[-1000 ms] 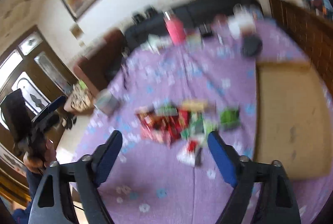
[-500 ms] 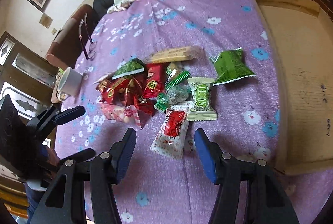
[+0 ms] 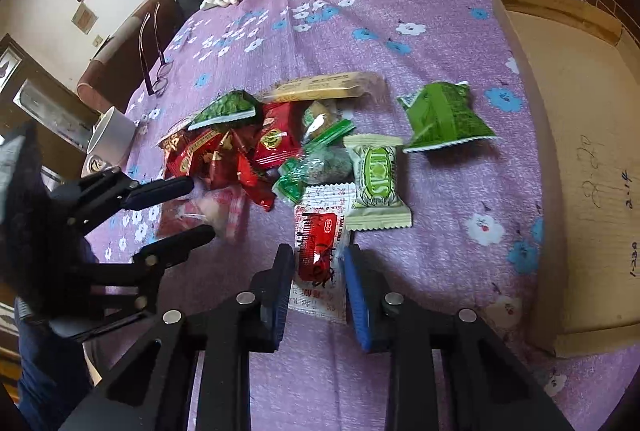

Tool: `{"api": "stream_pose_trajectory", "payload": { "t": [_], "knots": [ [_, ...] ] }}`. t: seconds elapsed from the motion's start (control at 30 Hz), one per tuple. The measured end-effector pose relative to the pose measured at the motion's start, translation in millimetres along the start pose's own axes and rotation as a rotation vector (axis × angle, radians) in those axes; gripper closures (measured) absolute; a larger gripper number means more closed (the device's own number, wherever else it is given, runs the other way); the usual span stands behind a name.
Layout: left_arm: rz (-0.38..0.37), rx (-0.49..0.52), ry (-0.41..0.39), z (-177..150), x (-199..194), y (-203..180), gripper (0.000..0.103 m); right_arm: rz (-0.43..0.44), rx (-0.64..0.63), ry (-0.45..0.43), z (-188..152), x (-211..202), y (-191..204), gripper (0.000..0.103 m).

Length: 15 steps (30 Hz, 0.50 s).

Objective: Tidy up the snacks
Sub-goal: 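Grasp the pink cartoon candy bar with the left gripper while the right gripper grasps the white-and-red packet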

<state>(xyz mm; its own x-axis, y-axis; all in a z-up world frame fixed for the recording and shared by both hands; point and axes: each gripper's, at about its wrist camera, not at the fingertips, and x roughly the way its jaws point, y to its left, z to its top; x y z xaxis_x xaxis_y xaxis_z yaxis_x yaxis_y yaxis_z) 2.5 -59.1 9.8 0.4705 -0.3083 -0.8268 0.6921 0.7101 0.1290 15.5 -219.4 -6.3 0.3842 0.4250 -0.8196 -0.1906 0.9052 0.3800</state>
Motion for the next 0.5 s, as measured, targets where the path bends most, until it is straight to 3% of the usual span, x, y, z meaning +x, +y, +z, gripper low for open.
{"api": "stream_pose_trajectory", "payload": {
  "t": [0.27, 0.33, 0.5],
  "knots": [
    [-0.035, -0.156, -0.016, -12, 3, 1, 0.064, 0.011, -0.052, -0.001, -11, -3, 1, 0.072],
    [-0.023, -0.188, -0.015, -16, -1, -4, 0.076, -0.001, -0.081, -0.012, -15, -3, 4, 0.072],
    [-0.011, -0.242, -0.043, -23, -9, -27, 0.08, -0.037, -0.133, -0.049, -21, -2, 11, 0.072]
  ]
}}
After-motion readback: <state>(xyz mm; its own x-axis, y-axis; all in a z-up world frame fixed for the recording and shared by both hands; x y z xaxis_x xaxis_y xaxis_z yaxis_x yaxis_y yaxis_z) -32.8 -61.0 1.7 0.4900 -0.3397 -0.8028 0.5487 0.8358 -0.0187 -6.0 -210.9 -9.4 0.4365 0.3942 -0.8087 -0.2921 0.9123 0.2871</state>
